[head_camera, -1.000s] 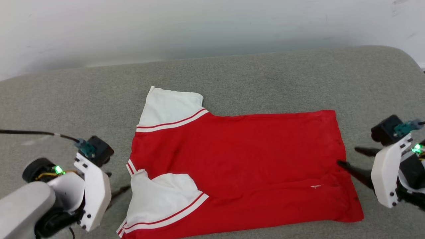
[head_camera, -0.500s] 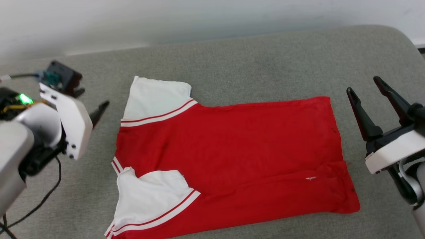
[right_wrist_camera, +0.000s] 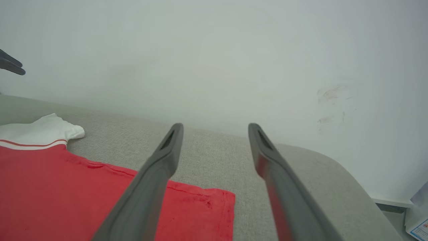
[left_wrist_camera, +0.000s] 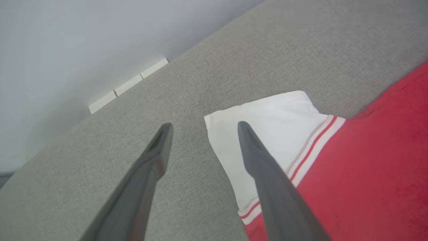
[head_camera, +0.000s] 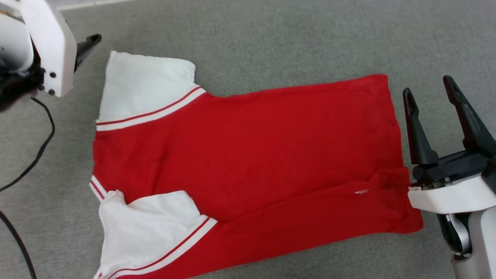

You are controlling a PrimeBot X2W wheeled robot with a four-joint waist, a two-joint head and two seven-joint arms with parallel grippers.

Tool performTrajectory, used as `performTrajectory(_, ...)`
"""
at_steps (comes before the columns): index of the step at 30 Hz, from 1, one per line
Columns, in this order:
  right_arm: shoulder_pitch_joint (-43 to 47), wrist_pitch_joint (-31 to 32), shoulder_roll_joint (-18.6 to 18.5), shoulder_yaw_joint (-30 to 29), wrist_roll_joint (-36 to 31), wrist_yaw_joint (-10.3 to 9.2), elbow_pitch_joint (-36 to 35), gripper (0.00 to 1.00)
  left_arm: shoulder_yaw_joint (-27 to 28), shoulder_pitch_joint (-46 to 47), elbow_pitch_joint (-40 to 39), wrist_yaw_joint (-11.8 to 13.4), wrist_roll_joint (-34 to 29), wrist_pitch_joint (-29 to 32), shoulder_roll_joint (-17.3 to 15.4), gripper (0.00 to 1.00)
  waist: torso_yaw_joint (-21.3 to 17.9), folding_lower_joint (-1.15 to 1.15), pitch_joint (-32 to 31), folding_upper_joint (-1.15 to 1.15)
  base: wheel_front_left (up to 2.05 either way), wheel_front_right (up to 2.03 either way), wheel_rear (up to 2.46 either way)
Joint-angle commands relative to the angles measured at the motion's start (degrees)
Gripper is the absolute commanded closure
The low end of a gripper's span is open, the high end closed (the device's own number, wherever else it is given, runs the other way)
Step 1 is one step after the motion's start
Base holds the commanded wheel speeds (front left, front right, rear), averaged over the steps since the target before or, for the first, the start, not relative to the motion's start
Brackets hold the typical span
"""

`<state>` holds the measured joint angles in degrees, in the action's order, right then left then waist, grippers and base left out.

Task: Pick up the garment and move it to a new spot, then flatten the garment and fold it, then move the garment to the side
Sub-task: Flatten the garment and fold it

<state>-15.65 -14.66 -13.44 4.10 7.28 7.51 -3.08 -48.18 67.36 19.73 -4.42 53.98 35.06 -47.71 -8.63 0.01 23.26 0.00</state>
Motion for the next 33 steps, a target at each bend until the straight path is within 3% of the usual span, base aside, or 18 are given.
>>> performTrajectory(1,0.6,-0.2,0.6,-0.2,-0.5,-0.04,-0.7,0.00,-0.2,1.3,0.4,-0.3,0.4,1.5,0.3,0.00,-1.6,-0.01,3.1,0.00,0.00,0.00,0.00)
performTrajectory(8,-1.2,-0.2,2.0,0.3,-2.0,-0.04,-3.6,0.00,-0.9,7.2,2.7,-1.3,6.2,16.6,0.1,0.00,-3.6,-0.01,9.0,0.00,0.00,0.00,0.00)
performTrajectory(19,-3.6,0.3,2.1,1.6,-3.2,-0.04,-3.6,0.00,-3.5,9.7,6.6,-1.4,4.8,22.5,0.0,0.00,-4.2,-0.01,14.8,0.00,0.00,0.00,0.00)
performTrajectory(21,-4.2,0.4,1.8,1.4,-3.4,-0.04,-3.3,0.00,-4.3,9.2,6.7,-1.8,4.9,23.0,0.2,1.00,-4.0,-0.01,14.9,0.00,0.00,0.00,0.00)
performTrajectory(27,-5.9,1.0,1.2,-0.4,-3.8,-0.04,-3.3,0.00,-5.0,9.7,6.8,-2.7,5.2,21.5,0.2,1.00,-3.4,-0.01,12.8,0.00,0.00,0.00,0.00)
performTrajectory(33,-10.9,6.7,-4.6,-0.8,-3.1,-0.04,-4.1,0.00,-6.2,10.0,4.6,-2.9,5.8,18.3,0.6,1.00,-1.8,-0.01,8.5,0.00,0.00,0.00,0.00)
